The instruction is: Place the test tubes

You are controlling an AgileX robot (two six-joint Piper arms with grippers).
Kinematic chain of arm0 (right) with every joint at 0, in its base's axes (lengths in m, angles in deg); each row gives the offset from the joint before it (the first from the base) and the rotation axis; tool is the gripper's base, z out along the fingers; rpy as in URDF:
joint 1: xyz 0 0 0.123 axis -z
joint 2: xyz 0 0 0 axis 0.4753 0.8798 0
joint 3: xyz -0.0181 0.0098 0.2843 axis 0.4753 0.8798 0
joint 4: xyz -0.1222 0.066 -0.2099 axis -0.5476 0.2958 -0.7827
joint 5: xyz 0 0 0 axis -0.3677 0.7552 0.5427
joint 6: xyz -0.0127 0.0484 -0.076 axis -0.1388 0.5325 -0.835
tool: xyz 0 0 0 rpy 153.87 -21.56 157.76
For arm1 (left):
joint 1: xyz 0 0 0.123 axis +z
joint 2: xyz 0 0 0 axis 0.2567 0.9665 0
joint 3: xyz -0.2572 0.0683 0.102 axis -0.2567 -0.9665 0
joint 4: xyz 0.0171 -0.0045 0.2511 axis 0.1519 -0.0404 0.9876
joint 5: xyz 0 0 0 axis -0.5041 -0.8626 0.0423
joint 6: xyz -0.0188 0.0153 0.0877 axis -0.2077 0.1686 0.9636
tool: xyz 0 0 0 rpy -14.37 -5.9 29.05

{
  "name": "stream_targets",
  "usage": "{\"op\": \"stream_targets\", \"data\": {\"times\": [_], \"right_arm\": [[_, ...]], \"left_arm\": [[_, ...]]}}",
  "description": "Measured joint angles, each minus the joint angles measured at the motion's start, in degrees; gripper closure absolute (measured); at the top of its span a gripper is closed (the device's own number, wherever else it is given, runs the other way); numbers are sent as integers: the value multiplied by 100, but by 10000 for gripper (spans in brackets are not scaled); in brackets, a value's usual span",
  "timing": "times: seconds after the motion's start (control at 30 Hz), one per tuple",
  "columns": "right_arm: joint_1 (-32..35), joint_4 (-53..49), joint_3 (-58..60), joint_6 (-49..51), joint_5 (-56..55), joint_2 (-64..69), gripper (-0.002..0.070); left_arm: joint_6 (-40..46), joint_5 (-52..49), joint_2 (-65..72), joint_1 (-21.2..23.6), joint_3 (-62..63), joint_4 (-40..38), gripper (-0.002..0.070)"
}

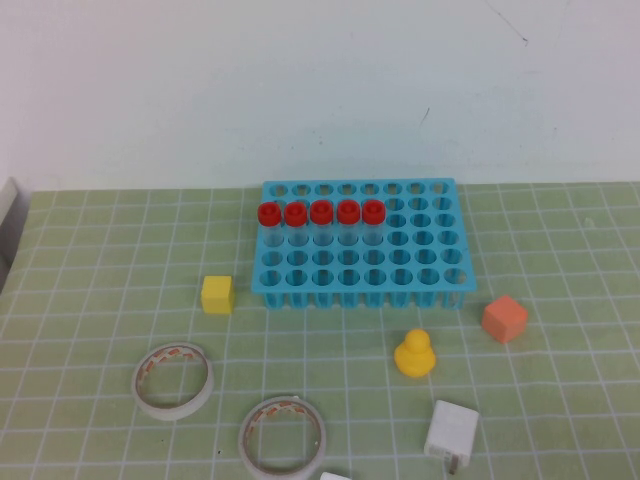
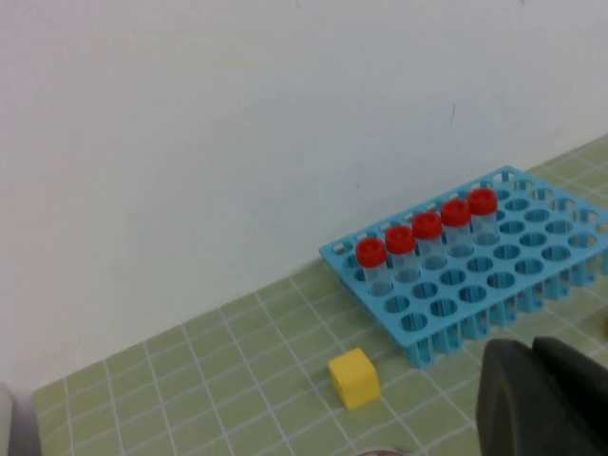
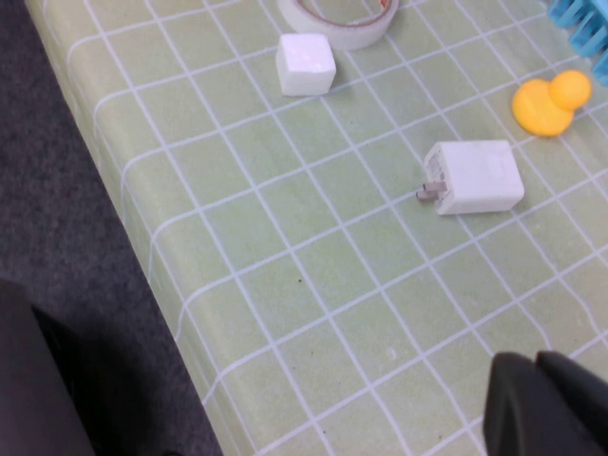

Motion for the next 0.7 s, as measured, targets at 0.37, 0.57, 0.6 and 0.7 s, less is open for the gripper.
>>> {"op": "stream_targets", "data": {"times": [0.37, 0.57, 0.6, 0.7], "right_arm": [[0, 0, 0, 0, 0, 0, 678], [0, 31, 0, 0, 0, 0, 678], [0, 31, 0, 0, 0, 0, 678], [0, 31, 0, 0, 0, 0, 678]], "left_arm": [[11, -105, -1235, 1100, -1088, -726, 675], [11, -193, -1246, 1788, -1716, -1035, 675], [11, -193, -1246, 1845, -1793, -1102, 675], [11, -193, -1246, 1982, -2087, -1284, 675]]}}
